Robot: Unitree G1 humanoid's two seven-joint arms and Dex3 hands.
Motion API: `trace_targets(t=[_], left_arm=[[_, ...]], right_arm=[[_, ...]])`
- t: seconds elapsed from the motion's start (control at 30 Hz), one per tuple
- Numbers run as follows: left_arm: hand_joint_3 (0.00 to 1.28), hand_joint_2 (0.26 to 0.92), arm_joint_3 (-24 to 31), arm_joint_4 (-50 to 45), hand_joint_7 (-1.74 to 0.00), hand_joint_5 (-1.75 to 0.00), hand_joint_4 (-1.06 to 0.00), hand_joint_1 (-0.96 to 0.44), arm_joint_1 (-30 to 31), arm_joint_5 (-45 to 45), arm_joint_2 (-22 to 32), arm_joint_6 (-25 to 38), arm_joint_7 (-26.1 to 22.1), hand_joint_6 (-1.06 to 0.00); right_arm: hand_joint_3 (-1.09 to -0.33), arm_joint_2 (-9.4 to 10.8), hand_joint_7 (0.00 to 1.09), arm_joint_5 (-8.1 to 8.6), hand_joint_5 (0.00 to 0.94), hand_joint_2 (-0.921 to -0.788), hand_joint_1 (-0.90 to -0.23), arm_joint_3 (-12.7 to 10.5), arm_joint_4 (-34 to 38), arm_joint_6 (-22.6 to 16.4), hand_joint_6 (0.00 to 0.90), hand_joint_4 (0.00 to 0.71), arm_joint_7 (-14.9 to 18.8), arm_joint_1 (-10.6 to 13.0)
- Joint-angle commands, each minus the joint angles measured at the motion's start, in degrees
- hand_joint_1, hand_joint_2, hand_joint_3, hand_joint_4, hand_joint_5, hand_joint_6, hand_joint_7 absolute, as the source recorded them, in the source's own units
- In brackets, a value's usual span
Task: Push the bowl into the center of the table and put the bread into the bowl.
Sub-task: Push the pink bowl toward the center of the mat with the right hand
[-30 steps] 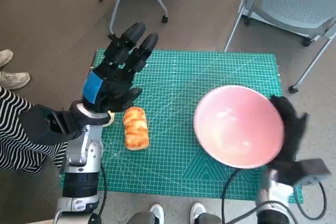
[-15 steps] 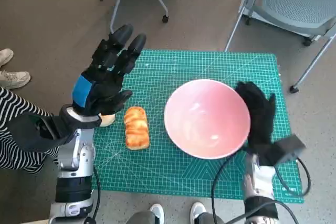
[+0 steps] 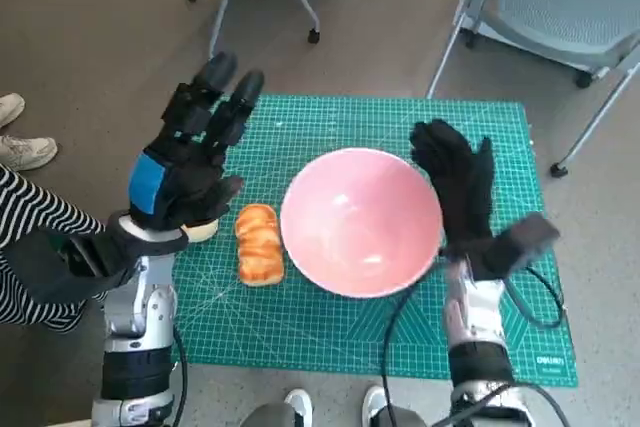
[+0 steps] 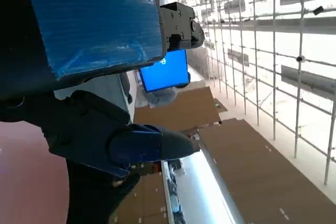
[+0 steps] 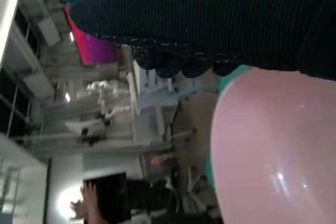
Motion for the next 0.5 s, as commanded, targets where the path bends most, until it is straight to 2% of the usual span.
trace_targets(t=[0.03,0.07,0.17,0.27,0.5], left_arm=[[0.35,0.921,0.5,-1.4,-0.33,-0.01,-0.11,-0.60,1.2,0.4,0.5,0.0,1.0,0.00],[0.35,0.921,0.5,-1.5,-0.33,-0.01,-0.11,-0.60,1.3,0.4,0.5,0.0,1.1,0.00],[0.35,0.921,0.4,-2.0,-0.33,-0.01,-0.11,-0.60,1.8,0.5,0.5,-0.2,1.4,0.00],[0.35,0.921,0.4,-2.6,-0.33,-0.01,-0.11,-0.60,2.3,0.7,0.5,-0.3,1.8,0.00],[0.35,0.921,0.5,-3.7,-0.33,-0.01,-0.12,-0.60,3.3,0.8,0.4,-0.4,2.6,0.00]], right_arm=[[-0.819,0.3,0.49,-0.08,0.005,-0.921,-0.712,-0.4,5.1,0.9,0.075,0.168,0.7,-3.0],[-0.818,0.2,0.49,-0.05,0.005,-0.921,-0.715,-0.6,6.0,0.8,0.075,0.168,0.9,-3.7],[-0.830,0.0,0.49,0.06,0.006,-0.921,-0.657,-1.1,8.1,0.5,0.081,0.171,1.3,-5.4],[-0.837,-0.5,0.49,0.24,0.004,-0.921,-0.626,-1.7,9.0,0.4,0.086,0.169,1.7,-6.6],[-0.840,-2.1,0.49,0.33,0.001,-0.921,-0.612,-2.8,8.3,-0.2,0.087,0.165,2.2,-7.5]])
